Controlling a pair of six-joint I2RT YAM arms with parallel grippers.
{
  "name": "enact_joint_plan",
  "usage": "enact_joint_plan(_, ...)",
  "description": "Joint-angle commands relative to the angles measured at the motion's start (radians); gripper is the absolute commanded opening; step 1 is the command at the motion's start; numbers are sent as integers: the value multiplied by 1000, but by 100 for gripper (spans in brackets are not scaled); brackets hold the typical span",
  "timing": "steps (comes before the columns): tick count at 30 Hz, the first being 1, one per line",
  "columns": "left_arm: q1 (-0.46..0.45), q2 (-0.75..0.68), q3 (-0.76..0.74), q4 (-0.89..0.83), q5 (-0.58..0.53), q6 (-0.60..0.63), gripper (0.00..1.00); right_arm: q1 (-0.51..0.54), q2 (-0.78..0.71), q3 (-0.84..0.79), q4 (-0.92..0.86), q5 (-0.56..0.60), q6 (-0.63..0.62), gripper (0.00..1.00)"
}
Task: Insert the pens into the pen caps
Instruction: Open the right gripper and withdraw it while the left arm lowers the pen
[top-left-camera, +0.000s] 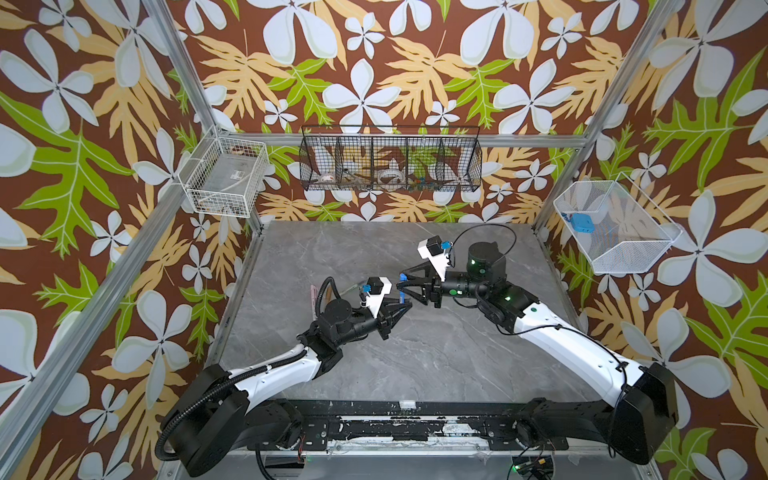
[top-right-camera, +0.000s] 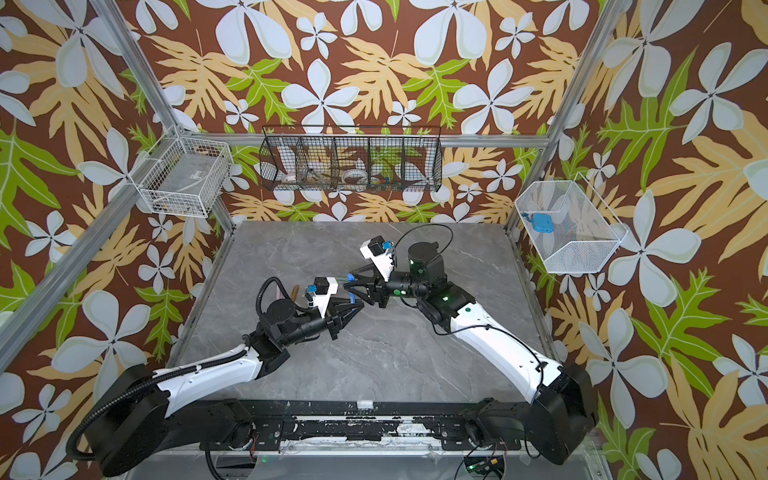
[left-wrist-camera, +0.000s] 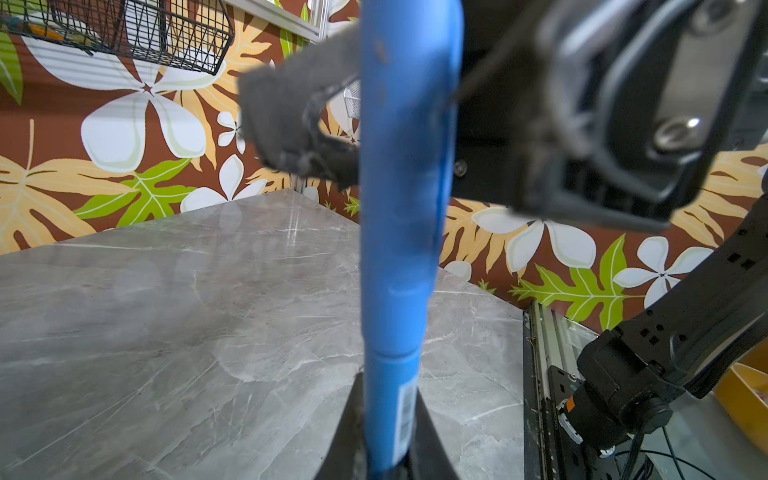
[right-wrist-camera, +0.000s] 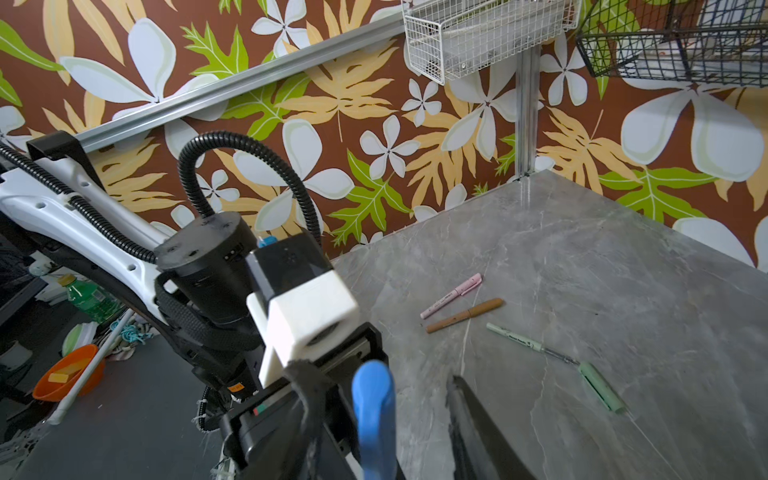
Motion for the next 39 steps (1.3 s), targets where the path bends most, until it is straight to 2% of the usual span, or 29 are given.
enact_joint_plan(1,-2,5,11,22,17,-2,0,-1,0,11,22,-33,14,42)
enact_joint_plan(6,-2,10,22,28,19,-3,0,-1,7,6,0,-35,8,32)
enact_joint_plan(14,-2,5,46,42,11,-3,0,-1,26,-13,17,-51,21,0)
enact_joint_plan(22,3,-5,81,209,-84,-16,0,-1,48,-87,40,-62,50,0)
enact_joint_plan(26,6,9,121,271,-87,-28,0,2,40,-153,168,-60,126,0)
enact_joint_plan(30,6,-1,133,272,-91,-30,0,1,21,-172,176,-34,119,0)
enact_joint_plan(31,6,-8,135,246,-105,-19,0,2,12,-178,174,-18,117,0)
enact_joint_plan(32,6,-14,140,209,-112,-4,0,1,0,-182,171,4,113,7)
enact_joint_plan(34,6,-21,170,62,-115,23,0,-7,-40,-193,168,77,106,27)
enact_joint_plan(36,6,-29,186,-84,-143,31,0,-26,-91,-192,156,176,97,42)
enact_joint_plan(39,6,-72,143,-215,-218,7,0,-85,-179,-211,182,247,105,52)
